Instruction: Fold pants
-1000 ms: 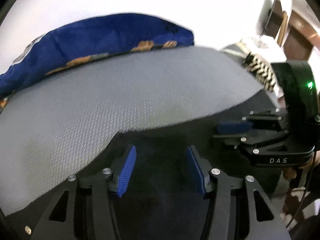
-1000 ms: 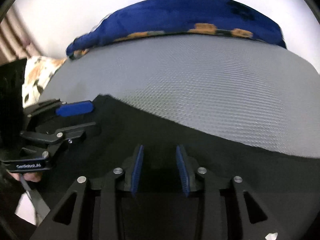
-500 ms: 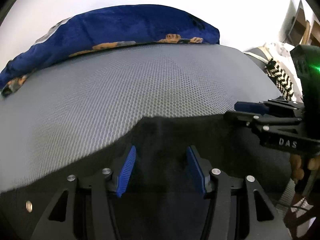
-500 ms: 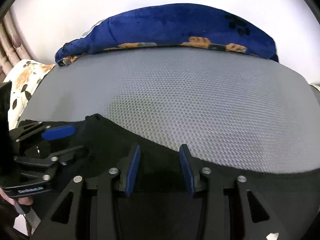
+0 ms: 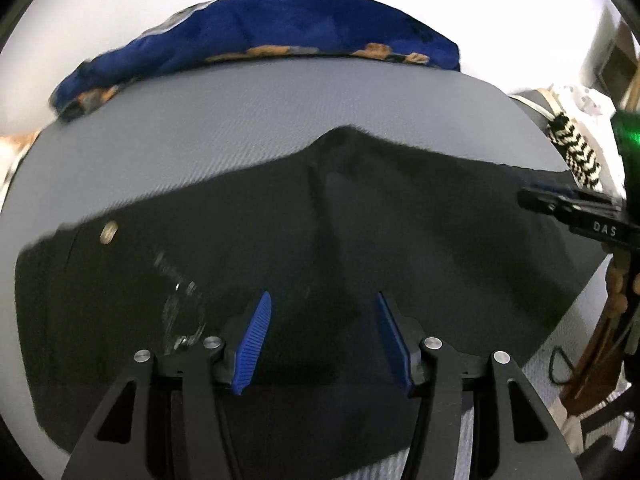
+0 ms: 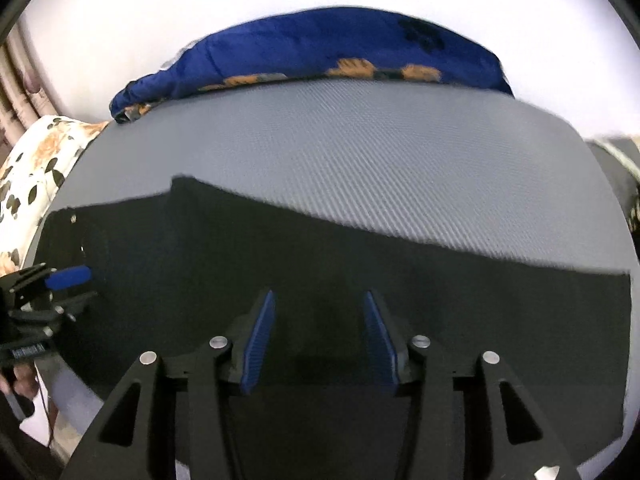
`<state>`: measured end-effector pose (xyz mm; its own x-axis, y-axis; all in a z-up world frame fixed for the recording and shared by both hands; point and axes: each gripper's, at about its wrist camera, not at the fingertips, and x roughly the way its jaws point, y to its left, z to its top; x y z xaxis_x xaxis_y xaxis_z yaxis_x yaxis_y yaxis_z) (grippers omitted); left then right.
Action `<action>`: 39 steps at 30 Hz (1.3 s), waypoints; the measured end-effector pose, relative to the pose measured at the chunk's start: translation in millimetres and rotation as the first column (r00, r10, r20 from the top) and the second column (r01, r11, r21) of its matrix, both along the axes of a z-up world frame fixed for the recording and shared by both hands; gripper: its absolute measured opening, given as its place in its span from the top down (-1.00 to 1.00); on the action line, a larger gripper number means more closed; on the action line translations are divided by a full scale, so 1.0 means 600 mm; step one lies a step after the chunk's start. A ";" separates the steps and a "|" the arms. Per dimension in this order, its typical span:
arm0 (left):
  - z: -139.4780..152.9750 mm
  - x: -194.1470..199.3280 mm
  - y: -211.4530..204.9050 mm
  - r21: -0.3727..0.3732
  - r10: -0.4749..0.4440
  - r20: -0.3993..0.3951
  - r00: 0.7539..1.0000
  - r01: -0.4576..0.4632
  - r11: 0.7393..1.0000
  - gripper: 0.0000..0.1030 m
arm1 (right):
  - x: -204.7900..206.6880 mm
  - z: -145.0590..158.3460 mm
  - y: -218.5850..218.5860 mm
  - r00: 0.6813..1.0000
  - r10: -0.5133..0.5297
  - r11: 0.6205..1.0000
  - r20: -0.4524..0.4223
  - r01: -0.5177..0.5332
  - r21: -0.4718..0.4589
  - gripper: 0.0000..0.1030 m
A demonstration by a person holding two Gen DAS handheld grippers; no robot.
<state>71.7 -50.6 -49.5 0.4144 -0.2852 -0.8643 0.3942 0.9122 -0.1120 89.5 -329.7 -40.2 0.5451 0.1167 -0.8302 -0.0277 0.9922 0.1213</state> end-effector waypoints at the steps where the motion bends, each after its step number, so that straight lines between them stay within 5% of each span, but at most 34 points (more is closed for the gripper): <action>1: -0.004 -0.006 0.010 0.014 0.016 0.001 1.000 -0.016 1.000 -0.07 | -0.012 -0.006 -0.014 1.000 -0.016 1.000 -0.012 0.017 0.008 0.14; 8: -0.021 -0.026 0.043 0.027 0.037 0.024 0.999 -0.038 0.999 -0.07 | -0.078 -0.040 -0.136 0.979 -0.189 0.979 -0.077 0.194 0.068 0.14; 17: -0.021 -0.026 0.029 0.053 0.053 0.030 0.998 -0.055 0.997 -0.16 | -0.158 -0.041 -0.302 0.901 -0.415 0.899 -0.121 0.427 0.093 0.14; 25: 0.011 -0.036 -0.021 0.017 -0.014 0.050 0.999 0.013 1.000 -0.18 | -0.285 -0.033 -0.422 0.818 -0.554 0.755 -0.154 0.572 0.320 0.12; 34: 0.011 -0.041 -0.146 -0.018 -0.162 0.018 0.987 0.163 0.987 -0.20 | -0.358 -0.111 -0.492 0.755 -0.625 0.524 -0.198 0.593 0.611 0.13; 39: -0.004 -0.044 -0.202 -0.004 -0.225 0.001 0.974 0.225 0.974 -0.20 | -0.335 -0.119 -0.520 0.740 -0.654 0.496 -0.157 0.576 0.649 0.32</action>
<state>45.2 -172.1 -51.8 0.3399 -0.3747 -0.8626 0.5891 0.7998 -0.1153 -111.2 -641.9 -111.3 0.7586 0.1752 -0.6276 0.5094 0.4412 0.7388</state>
